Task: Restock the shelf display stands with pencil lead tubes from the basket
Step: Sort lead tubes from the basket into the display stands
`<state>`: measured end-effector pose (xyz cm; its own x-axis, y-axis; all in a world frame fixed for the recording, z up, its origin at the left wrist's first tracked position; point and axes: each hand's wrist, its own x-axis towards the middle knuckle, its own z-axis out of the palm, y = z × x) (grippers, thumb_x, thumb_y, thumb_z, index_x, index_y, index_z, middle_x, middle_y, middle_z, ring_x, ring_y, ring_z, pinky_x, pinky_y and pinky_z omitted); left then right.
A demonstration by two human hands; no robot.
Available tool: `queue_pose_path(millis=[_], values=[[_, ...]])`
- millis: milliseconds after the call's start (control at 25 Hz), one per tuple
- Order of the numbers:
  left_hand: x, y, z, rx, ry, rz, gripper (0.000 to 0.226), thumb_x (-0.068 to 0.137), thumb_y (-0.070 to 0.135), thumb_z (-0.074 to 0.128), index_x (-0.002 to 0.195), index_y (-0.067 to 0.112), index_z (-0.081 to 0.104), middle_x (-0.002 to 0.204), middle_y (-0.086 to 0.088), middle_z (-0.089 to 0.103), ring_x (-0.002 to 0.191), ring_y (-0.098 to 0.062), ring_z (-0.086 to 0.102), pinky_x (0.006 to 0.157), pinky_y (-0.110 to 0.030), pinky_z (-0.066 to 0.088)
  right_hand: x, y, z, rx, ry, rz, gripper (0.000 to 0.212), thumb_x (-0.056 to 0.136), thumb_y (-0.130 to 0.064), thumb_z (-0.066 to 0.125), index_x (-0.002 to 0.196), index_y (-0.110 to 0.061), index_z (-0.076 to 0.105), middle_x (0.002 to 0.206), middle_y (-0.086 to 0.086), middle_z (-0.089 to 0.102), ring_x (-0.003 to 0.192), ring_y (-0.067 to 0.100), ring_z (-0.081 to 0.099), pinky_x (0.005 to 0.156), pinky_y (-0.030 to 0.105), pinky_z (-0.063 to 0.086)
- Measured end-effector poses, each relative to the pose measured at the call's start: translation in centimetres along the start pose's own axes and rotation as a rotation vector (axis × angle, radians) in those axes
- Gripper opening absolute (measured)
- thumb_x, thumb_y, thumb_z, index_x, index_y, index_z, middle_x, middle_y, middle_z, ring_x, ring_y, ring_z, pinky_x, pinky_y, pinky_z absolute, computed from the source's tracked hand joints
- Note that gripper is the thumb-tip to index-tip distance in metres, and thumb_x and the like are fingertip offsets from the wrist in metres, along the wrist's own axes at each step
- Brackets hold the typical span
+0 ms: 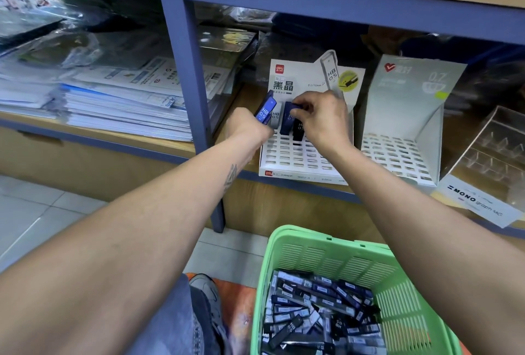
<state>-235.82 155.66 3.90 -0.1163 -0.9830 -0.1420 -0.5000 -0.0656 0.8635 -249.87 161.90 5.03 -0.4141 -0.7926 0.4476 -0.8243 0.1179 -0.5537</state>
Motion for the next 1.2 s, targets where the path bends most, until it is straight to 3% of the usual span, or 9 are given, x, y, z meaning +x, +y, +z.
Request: queue_pose_path(millis=[120,280,480,760,880,960,1080,1200], values=[[0.3,-0.2,-0.2,0.005,0.0,-0.031,0.039,0.077,0.023,0.085,0.102,0.016,0.055,0.095,-0.009,0.064,0.093,-0.03,0.071,0.066,-0.036,0.055,0.5,-0.2,-0.3,-0.031,-0.027,-0.035,0.016,0.085,-0.025,0.077,0.102,-0.026,0.078,0.097,0.004,0.074,0.092,0.023,0.067,0.083,0.039,0.055],[0.4,-0.1,-0.1,0.004,0.007,-0.041,0.042,0.079,0.02,0.084,0.108,0.016,0.054,0.103,-0.011,0.065,0.1,-0.032,0.07,0.076,-0.041,0.059,1.1,-0.7,-0.8,-0.152,-0.069,-0.098,0.016,0.087,-0.024,0.075,0.103,-0.025,0.077,0.104,0.009,0.07,0.099,0.029,0.064,0.094,0.044,0.051],[0.2,0.0,-0.1,-0.001,0.01,-0.045,0.039,0.08,0.02,0.082,0.109,0.016,0.056,0.103,-0.012,0.066,0.099,-0.032,0.071,0.08,-0.044,0.06,0.9,-1.0,0.0,-0.256,-0.003,-0.132,0.018,0.091,-0.024,0.069,0.109,-0.023,0.065,0.105,0.01,0.067,0.101,0.033,0.06,0.094,0.04,0.039],[-0.5,0.0,-0.5,0.005,0.01,-0.029,0.038,0.08,0.022,0.083,0.104,0.017,0.054,0.1,-0.011,0.065,0.096,-0.031,0.07,0.082,-0.044,0.061,0.3,-0.9,0.1,-0.374,0.011,-0.196,0.019,0.095,-0.021,0.062,0.105,-0.012,0.076,0.113,0.007,0.064,0.114,0.03,0.051,0.093,0.043,0.041],[-0.8,0.4,-1.0,0.049,0.038,0.036,0.04,0.077,0.027,0.086,0.105,0.014,0.061,0.1,-0.009,0.067,0.09,-0.028,0.068,0.078,-0.042,0.061,0.1,-1.5,-0.5,-0.388,-0.013,-0.214,0.023,0.095,-0.019,0.059,0.111,-0.014,0.076,0.116,0.007,0.061,0.116,0.03,0.05,0.095,0.04,0.038],[-1.2,1.1,-1.3,0.035,0.027,0.111,0.033,0.075,0.027,0.086,0.096,0.016,0.064,0.092,-0.008,0.068,0.078,-0.023,0.065,0.063,-0.033,0.056,-0.1,-2.4,-1.0,-0.151,0.016,-0.151,0.024,0.095,-0.022,0.057,0.11,-0.016,0.075,0.113,0.005,0.067,0.11,0.027,0.058,0.092,0.036,0.042],[-2.4,2.0,-1.3,-0.012,-0.104,0.139,0.029,0.075,0.024,0.085,0.094,0.014,0.065,0.08,-0.006,0.066,0.063,-0.019,0.059,0.051,-0.027,0.042,-0.4,-4.5,-1.8,0.454,-0.065,0.149,0.021,0.091,-0.037,0.068,0.098,-0.017,0.071,0.095,0.002,0.073,0.091,0.02,0.07,0.081,0.038,0.058],[-3.3,2.3,-1.6,-0.138,-0.308,0.032,0.023,0.077,0.012,0.083,0.089,0.008,0.064,0.058,-0.003,0.058,0.042,-0.013,0.048,0.04,-0.022,0.037,-0.6,-4.9,-2.4,0.568,-0.155,0.245,0.018,0.085,-0.023,0.081,0.083,-0.013,0.066,0.078,0.009,0.072,0.071,0.028,0.072,0.069,0.043,0.062]])
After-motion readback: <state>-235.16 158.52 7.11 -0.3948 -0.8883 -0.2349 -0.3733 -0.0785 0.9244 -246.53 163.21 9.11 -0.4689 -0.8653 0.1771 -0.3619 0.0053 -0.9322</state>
